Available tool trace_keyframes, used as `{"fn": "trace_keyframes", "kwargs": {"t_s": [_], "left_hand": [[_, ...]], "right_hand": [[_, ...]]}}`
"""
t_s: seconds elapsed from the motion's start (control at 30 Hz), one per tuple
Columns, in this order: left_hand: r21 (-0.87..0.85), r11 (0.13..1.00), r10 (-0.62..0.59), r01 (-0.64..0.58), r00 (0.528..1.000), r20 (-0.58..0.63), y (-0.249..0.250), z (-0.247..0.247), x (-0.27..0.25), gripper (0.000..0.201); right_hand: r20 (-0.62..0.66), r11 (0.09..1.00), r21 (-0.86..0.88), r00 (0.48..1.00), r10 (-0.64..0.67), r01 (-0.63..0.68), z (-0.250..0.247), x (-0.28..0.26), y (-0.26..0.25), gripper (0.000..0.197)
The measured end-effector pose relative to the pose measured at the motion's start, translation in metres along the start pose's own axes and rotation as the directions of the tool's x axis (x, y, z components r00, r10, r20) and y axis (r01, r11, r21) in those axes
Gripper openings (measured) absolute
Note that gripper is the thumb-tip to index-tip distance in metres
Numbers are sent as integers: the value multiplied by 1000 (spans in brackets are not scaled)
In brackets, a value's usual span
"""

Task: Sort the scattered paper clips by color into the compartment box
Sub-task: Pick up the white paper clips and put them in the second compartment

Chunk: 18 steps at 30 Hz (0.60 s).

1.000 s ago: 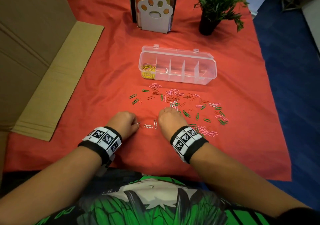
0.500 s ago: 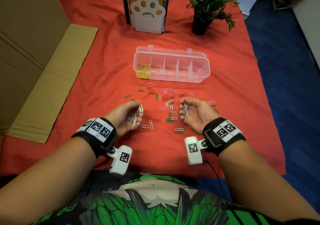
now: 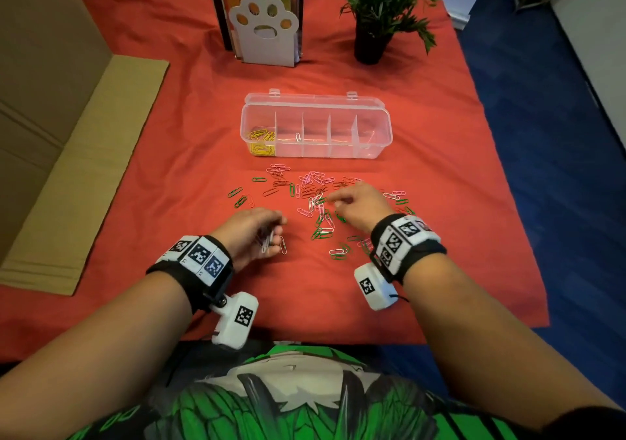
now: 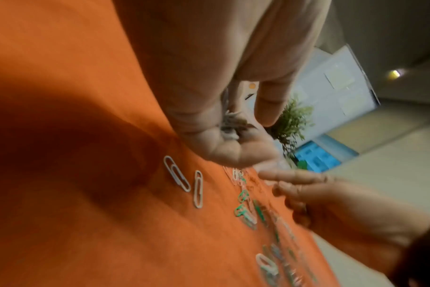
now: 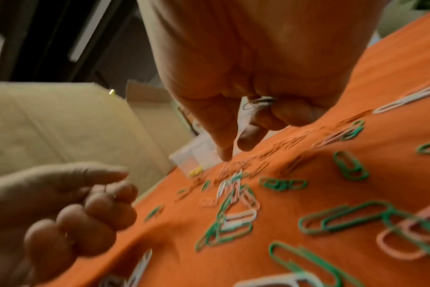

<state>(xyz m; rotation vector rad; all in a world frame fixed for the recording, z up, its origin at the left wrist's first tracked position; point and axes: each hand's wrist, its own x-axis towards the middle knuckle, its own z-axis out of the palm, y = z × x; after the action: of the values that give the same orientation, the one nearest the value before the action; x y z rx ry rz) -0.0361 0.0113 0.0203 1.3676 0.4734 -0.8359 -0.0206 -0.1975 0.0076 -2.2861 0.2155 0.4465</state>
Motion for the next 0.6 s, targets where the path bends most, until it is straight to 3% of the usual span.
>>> {"fn": "trace_keyframes", "kwargs": {"t_s": [0.07,0.13,0.27,0.33,0.43,0.5,0.57,0.6], "left_hand": [[379,922,133,-80,984,-115,-3,-2,3,27],[709,697,292,-108,946,-143,-9,-8,6,32],[944,306,390,-123,921,-6,-21,-17,8,20],[965,204,393,-167,916,75,-27,-21,11,21],[975,110,418,-193,899,131,-30,-21,10,14],[974,110,428,-201,894,136,-31,-21,11,15],[951,232,425,-204,901,89,-29,-20,11,14],[914,357,397,-193,917,39,-27,-19,11,15]], "right_hand": [[17,985,-166,998,-54,56,10,1,-6,35],[42,962,-262,997,-69,78,16,1,-5,36],[89,922,-381,995,-34,65,11,-5,-2,26],[65,937,-349,998,0,23,7,-4,-3,28],[-25,947,-322,1000,-5,-3,9,2,-12,23],[-56,940,-340,998,-42,20,13,6,-19,21],[-35,939,-340,997,-72,56,16,9,-25,23],[-13,938,-340,997,-78,69,18,11,-25,24]]}}
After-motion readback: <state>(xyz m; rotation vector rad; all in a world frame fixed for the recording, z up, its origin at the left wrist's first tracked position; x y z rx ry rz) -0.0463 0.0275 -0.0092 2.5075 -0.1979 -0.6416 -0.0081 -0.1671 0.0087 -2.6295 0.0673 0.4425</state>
